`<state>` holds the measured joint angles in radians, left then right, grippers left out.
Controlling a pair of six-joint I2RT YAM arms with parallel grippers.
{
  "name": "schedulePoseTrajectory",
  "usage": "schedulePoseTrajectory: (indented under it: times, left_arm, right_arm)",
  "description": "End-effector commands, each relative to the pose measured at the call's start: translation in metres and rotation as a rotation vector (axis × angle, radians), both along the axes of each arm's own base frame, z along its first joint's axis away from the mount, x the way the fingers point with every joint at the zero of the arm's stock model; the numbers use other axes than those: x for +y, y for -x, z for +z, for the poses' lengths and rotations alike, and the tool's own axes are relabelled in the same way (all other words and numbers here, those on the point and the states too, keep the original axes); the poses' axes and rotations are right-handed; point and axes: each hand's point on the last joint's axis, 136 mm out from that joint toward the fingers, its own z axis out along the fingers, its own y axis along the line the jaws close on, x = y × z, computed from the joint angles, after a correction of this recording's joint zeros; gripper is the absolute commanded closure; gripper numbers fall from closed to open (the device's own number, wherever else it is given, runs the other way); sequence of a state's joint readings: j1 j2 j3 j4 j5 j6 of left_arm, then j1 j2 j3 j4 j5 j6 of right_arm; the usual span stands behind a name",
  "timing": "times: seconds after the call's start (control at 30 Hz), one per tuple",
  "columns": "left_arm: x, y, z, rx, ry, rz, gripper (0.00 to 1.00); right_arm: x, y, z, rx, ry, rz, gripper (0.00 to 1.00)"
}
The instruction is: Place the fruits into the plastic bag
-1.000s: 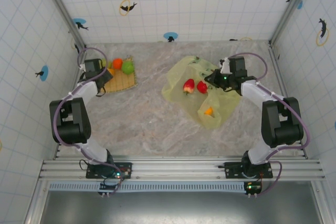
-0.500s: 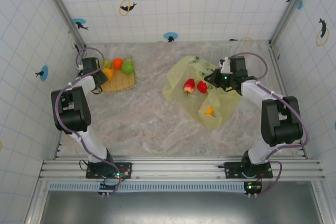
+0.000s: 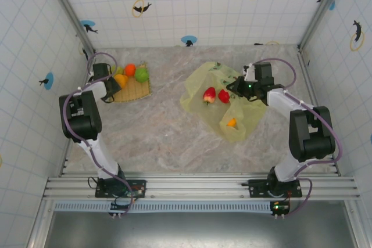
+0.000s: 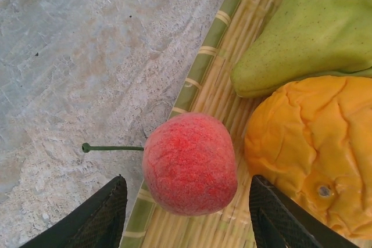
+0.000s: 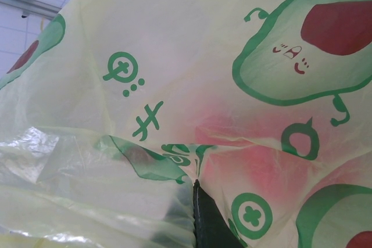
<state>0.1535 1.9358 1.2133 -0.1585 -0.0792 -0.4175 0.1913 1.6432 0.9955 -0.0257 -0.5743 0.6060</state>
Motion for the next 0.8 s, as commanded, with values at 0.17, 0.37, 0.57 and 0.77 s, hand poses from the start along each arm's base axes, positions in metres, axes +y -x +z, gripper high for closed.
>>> schedulePoseTrajectory:
  times: [0.17,0.37,0.57,0.77]
  left_arm:
    - [0.003,-0.004,-0.002,0.016,0.003,-0.017,0.48]
    - [0.005,-0.002,-0.005,0.027,-0.004,-0.015,0.51]
    - [0.008,0.000,-0.010,0.047,-0.018,-0.011,0.50]
    - [0.009,-0.002,-0.015,0.058,-0.028,-0.013,0.50]
  right_arm:
    - [0.000,-0.001,-0.006,0.003,-0.002,0.005,1.00]
    - [-0.001,0.001,-0.006,0.005,0.000,0.006,1.00]
    - [-0.001,0.001,-0.005,0.003,0.000,0.004,1.00]
    - [-0.002,0.001,-0.005,0.002,0.002,0.004,1.00]
